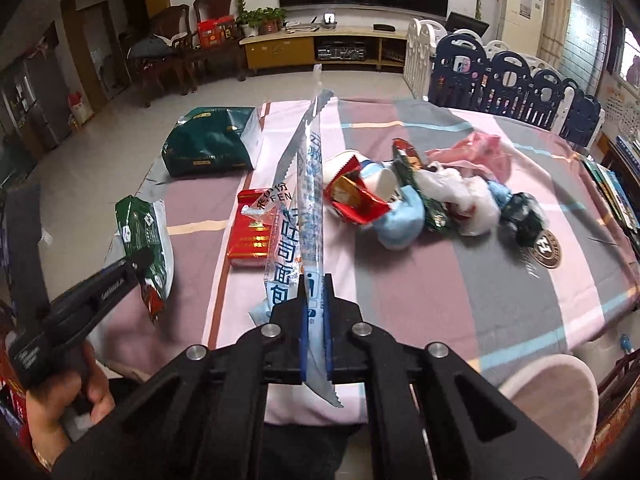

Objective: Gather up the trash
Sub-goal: 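Lift the green snack bag and clear plastic bag toward the wastebasket with both tools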

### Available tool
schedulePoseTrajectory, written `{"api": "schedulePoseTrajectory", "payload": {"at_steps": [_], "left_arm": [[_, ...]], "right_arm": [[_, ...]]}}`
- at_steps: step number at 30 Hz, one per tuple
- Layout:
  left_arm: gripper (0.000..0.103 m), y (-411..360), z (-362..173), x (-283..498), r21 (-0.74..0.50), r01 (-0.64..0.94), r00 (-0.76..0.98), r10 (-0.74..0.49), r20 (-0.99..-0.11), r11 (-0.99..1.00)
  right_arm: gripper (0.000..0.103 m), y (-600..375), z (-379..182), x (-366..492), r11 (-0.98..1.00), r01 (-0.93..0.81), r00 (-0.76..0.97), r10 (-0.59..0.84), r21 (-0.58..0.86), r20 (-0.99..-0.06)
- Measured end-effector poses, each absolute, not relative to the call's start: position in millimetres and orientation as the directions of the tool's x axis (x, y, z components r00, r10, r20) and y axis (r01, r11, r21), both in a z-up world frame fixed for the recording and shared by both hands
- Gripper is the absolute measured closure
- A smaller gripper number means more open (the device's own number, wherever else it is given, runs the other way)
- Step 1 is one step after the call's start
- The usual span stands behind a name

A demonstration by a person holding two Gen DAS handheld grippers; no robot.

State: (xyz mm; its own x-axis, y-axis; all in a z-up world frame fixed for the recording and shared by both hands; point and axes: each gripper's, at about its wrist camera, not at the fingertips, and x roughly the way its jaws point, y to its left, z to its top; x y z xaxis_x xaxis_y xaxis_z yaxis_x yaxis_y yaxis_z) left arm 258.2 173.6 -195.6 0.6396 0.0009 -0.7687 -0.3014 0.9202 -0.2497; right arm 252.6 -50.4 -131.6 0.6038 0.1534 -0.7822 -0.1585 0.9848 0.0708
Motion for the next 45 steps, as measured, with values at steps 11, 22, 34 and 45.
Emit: {"api": "schedulePoseTrajectory", "payload": {"at_steps": [11, 22, 34, 45], "left_arm": [[0.082, 169, -194, 259, -0.229, -0.290, 0.641, 0.010, -0.767, 0.929], [0.082, 166, -193, 258, -0.204, -0.286, 0.643, 0.030, -0.765, 0.936], [0.082, 168, -186, 247, -0.180, -0.298, 0.667, 0.070, -0.741, 0.937], [0.083, 132, -147, 186, -0.235, -0.236, 0.697, -0.004, -0.717, 0.943]], "right_arm": [[0.096, -73, -145, 231, 0.992, -0.101, 0.575, 0.118, 0.072, -0.810], [0.096, -85, -146, 227, 0.991, -0.088, 0.572, 0.132, 0.099, -0.809], [0.096, -125, -113, 216, 0.988, -0.039, 0.642, 0.140, 0.150, -0.754], [0.096, -195, -95, 174, 0.984, 0.007, 0.682, 0.125, 0.177, -0.721]]}}
